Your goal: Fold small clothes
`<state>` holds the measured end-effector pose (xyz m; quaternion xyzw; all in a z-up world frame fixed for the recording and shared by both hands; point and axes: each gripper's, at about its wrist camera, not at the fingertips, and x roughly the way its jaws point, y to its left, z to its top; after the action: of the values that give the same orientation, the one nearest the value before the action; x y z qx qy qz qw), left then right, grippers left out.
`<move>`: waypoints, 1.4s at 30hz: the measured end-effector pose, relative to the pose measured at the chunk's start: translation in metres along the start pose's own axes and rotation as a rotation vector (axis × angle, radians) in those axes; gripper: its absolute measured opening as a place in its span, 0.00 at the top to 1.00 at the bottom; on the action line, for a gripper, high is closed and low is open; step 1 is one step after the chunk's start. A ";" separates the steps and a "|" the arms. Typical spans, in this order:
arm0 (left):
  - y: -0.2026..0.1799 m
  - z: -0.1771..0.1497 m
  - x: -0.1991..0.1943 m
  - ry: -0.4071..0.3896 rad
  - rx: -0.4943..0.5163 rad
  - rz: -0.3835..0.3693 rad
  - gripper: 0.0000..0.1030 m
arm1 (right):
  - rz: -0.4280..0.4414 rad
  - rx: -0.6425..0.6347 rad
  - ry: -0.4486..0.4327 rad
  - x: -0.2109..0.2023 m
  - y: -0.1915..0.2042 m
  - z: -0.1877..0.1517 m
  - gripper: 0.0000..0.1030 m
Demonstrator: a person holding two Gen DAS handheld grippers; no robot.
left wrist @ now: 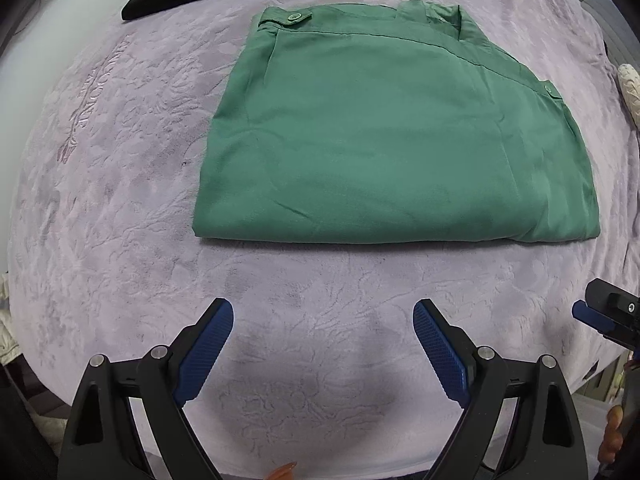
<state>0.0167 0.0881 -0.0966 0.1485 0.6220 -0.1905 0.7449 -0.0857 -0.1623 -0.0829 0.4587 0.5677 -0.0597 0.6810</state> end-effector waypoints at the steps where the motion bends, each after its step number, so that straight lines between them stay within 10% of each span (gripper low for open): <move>1: 0.004 0.001 -0.001 -0.002 0.006 0.002 0.11 | 0.003 0.001 0.004 0.004 0.005 -0.004 0.00; 42: 0.138 0.011 0.047 0.019 -0.228 -0.089 0.11 | 0.282 0.171 0.088 0.125 0.080 0.004 0.00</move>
<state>0.0976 0.2001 -0.1433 0.0370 0.6526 -0.1502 0.7417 0.0093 -0.0641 -0.1419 0.5923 0.5199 0.0084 0.6155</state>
